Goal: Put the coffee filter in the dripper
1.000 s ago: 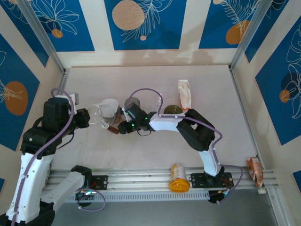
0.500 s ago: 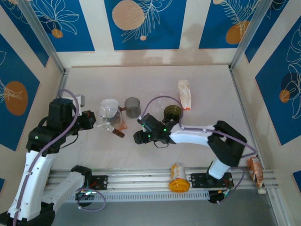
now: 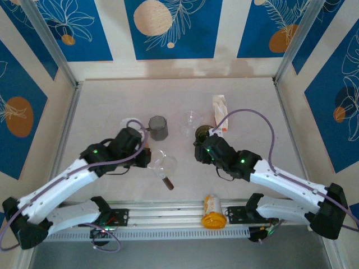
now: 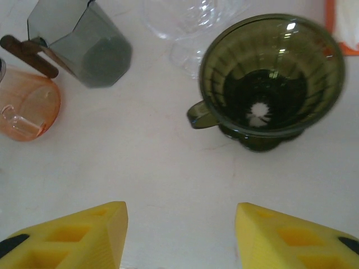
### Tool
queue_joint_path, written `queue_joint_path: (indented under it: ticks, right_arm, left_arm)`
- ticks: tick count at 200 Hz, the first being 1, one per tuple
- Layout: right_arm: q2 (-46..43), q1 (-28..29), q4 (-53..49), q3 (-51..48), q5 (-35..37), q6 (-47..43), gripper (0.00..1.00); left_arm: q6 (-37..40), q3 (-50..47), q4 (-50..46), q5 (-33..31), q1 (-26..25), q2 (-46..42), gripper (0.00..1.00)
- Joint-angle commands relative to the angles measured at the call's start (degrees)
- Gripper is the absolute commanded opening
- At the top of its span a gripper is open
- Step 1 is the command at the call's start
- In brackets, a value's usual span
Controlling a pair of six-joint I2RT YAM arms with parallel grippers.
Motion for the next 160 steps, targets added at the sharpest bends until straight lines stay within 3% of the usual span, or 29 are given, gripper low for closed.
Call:
queue_joint_path:
  ticks: [1,26,76,140,160]
  right_arm:
    - [-3.27,-0.23,-6.45,-0.97,3.72,1.22,0.55]
    - [-4.16,-0.05,-8.26,-1.29,3.62,1.9,0.55]
    - [-4.02,0.33,-9.34,-1.6,3.23,2.95,0.58]
    - [-3.28,0.42,-10.31,-1.14,2.76,4.43,0.59]
    - [-1.4,-0.55,-11.11,-0.23,1.62,6.28,0.62]
  left_arm:
    - [-2.46,-0.15,7.34,-2.14,-3.35,4.11,0.0]
    - [-2.13,0.44,8.02,-5.15,-6.14,10.09,0.0]
    - [-1.35,0.44,10.11,-6.17,-6.23,18.24,0.0]
    - [-0.95,-0.66,12.28,-6.05,-6.92,22.18,0.0]
    - [-1.04,-0.77,12.42,-5.83,-6.98,22.08,0.13]
